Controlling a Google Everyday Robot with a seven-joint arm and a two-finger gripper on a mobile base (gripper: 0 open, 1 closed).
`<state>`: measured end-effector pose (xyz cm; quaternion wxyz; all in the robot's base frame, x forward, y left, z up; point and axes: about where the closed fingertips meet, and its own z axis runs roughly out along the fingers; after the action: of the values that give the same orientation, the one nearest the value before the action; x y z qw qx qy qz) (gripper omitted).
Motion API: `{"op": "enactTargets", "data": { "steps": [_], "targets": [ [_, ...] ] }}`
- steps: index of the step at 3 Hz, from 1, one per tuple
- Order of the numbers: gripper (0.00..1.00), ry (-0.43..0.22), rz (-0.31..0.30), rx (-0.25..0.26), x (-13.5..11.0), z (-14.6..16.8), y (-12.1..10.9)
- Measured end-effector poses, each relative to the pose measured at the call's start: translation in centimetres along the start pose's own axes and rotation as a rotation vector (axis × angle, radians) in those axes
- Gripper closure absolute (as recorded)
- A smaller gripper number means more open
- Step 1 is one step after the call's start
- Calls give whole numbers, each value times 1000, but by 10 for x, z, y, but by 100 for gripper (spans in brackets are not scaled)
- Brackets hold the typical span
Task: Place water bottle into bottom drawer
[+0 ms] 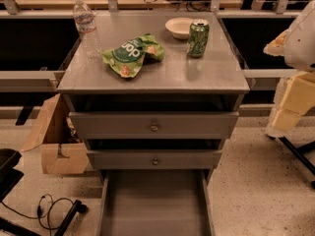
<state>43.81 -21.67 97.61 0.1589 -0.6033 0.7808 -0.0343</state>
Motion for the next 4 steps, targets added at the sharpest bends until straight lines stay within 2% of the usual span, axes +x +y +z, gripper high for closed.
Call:
{"op": "enactTargets", "data": {
  "steps": [1, 2, 3, 4],
  "targets": [
    [0, 0, 0, 0, 0, 0, 0],
    [0, -53, 7, 35, -5, 12, -14],
    [0, -207, 22, 102, -28, 40, -60],
    [0, -423, 60, 150, -62, 71, -109]
  ]
}}
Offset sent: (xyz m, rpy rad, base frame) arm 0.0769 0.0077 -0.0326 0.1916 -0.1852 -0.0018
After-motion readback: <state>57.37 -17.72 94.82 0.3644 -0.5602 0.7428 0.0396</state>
